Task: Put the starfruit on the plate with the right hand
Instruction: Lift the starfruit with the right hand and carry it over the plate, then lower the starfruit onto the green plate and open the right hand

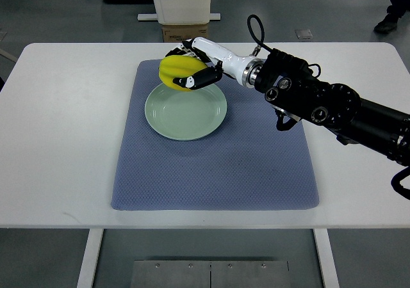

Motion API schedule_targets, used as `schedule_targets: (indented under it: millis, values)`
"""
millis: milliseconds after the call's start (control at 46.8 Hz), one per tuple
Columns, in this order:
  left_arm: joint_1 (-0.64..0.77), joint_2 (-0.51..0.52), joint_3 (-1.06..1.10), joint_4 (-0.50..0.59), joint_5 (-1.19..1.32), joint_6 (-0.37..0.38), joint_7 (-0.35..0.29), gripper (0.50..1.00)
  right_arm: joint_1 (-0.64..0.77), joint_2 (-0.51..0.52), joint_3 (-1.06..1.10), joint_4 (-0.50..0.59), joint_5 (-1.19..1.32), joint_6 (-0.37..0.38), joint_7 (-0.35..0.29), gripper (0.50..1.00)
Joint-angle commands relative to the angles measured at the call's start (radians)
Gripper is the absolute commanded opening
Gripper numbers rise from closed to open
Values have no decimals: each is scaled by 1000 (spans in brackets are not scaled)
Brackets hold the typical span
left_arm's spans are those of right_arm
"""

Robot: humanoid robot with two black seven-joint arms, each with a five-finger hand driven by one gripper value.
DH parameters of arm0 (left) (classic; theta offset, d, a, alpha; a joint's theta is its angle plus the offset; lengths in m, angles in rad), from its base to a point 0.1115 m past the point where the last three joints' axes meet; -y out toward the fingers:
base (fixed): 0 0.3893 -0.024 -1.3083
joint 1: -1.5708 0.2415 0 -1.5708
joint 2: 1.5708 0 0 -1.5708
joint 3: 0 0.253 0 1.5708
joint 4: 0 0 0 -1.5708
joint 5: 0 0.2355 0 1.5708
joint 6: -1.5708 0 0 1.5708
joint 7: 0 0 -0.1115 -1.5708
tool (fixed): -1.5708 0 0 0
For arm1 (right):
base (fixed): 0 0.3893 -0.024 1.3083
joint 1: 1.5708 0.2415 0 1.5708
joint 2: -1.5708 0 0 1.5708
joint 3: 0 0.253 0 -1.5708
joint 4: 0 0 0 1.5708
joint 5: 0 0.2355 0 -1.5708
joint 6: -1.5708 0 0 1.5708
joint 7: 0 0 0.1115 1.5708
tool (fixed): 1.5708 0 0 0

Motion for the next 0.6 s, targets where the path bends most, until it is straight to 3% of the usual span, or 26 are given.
schedule_targets:
  millis: [0,577]
  values:
    - [0,0,0,0,0,0,0,1000,-16,0,0,3,2,0,3,500]
    - [0,0,0,0,0,1,0,1000,-128,0,0,0,1,-9,-2,500]
